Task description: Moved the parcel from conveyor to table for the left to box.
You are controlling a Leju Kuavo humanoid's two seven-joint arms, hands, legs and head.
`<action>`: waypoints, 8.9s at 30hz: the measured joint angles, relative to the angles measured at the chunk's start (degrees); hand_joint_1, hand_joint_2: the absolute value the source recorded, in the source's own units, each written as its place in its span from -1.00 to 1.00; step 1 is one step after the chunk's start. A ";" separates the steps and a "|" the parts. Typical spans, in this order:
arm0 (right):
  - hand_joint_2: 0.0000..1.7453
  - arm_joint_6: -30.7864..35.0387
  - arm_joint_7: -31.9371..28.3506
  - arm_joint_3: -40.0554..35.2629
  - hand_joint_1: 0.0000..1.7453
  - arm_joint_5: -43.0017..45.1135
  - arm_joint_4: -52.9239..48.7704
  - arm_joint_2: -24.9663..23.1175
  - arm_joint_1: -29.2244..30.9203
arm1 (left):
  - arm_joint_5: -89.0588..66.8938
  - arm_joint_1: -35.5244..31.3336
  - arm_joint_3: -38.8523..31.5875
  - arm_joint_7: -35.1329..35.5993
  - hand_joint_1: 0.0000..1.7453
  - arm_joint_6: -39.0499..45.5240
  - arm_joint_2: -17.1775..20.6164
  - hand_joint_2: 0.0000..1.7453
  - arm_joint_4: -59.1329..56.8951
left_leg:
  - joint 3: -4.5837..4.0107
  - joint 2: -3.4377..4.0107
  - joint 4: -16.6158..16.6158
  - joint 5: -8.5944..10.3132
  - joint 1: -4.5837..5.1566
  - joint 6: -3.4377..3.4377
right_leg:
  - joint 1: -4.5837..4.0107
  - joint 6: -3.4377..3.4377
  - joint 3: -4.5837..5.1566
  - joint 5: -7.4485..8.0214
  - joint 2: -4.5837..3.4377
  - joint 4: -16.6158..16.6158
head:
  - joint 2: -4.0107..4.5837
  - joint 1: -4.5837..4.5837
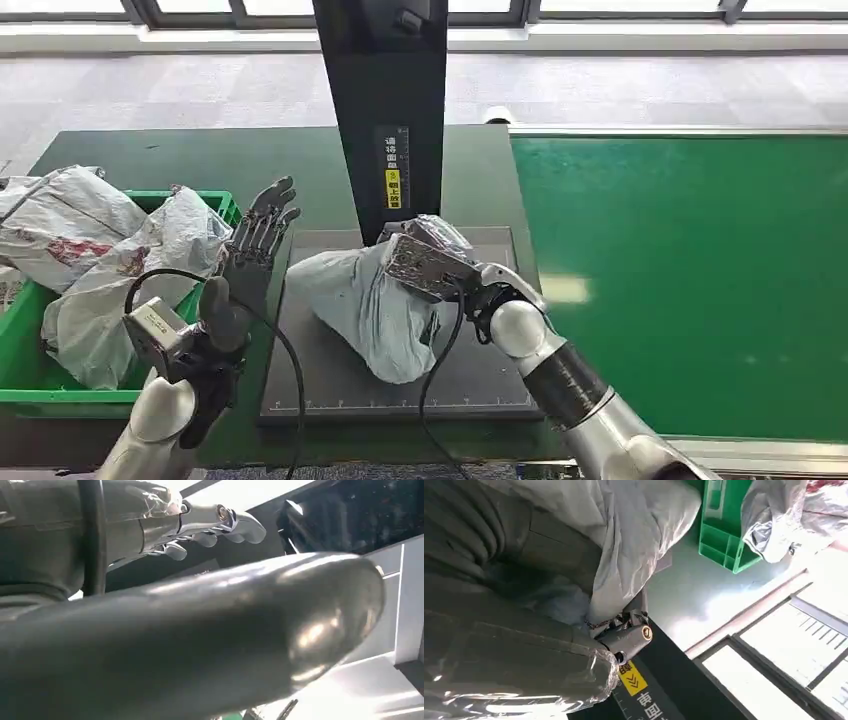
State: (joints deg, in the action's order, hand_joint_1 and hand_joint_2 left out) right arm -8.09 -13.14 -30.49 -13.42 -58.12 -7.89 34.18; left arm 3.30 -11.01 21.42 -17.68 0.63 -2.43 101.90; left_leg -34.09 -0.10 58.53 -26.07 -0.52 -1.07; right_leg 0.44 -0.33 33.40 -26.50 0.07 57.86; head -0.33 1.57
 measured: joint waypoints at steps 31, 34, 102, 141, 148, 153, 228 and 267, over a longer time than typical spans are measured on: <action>-1.00 17.09 9.35 2.60 -1.00 -13.09 -15.97 3.38 -7.90 | -2.49 1.14 0.00 3.32 -1.00 -1.92 -0.28 -1.00 1.68 | -0.03 -0.02 0.03 -0.03 0.04 0.03 | 0.04 -0.03 0.04 0.01 0.02 -0.03 | 0.00 0.00; -1.00 17.66 12.06 4.48 -1.00 -23.46 -20.49 5.22 -12.62 | -3.52 1.96 0.00 5.09 -1.00 -1.90 -0.28 -1.00 2.16 | -0.04 0.00 0.03 -0.06 0.05 0.07 | 0.05 -0.04 0.06 0.02 0.01 -0.03 | 0.00 0.00; 1.00 22.14 -23.26 21.81 -1.00 -5.29 -70.36 10.75 -41.33 | -36.50 -17.88 23.71 7.58 -1.00 -12.09 -3.17 1.00 -24.71 | -0.03 0.09 0.11 -0.11 0.07 0.11 | 0.06 -0.12 0.04 0.05 -0.05 -0.04 | 0.00 0.00; 1.00 23.28 -19.17 15.47 -1.00 -9.75 -74.03 9.70 -39.38 | -41.83 -20.51 31.06 9.77 1.00 4.21 -8.70 1.00 -40.02 | -0.05 0.08 0.10 -0.10 0.07 0.13 | 0.06 -0.12 0.01 0.05 -0.04 -0.04 | 0.00 0.00; 1.00 24.15 -19.02 14.82 -1.00 -9.90 -74.18 9.68 -39.17 | -42.43 -18.47 31.10 10.84 1.00 7.40 -8.63 1.00 -40.11 | -0.07 0.08 0.10 -0.10 0.07 0.14 | 0.06 -0.13 0.02 0.05 -0.04 -0.04 | 0.00 0.00; 1.00 24.92 -19.02 14.56 -1.00 -10.01 -74.14 9.66 -38.48 | -41.27 -18.40 31.10 10.43 1.00 9.49 -8.59 1.00 -41.20 | -0.06 0.08 0.10 -0.10 0.07 0.14 | 0.06 -0.13 0.03 0.05 -0.04 -0.04 | 0.00 0.00; 1.00 33.77 -26.91 12.55 -1.00 2.36 -67.54 17.18 -38.06 | -16.32 -35.18 -20.89 0.52 1.00 38.91 18.05 1.00 -35.81 | -0.18 0.05 0.09 0.03 -0.05 0.00 | -0.04 -0.03 0.11 0.10 -0.05 0.00 | 0.00 0.00; 1.00 36.06 -26.64 13.66 -1.00 1.95 -66.10 18.18 -44.84 | -1.82 -7.34 -19.87 0.37 -1.00 38.49 6.66 -1.00 -21.59 | -0.14 0.32 0.12 -0.29 0.14 0.24 | 0.14 -0.13 0.18 -0.03 -0.27 -0.08 | 0.00 0.02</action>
State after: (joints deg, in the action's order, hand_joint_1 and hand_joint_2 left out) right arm 27.98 -39.78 -16.83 -11.47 -124.21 10.29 -10.66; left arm 1.48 -18.34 1.55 -17.31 39.13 4.24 80.31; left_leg -34.23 0.22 58.65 -26.36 -0.38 -0.83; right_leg 0.59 -0.46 33.58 -26.53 -0.20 57.78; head -0.33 1.60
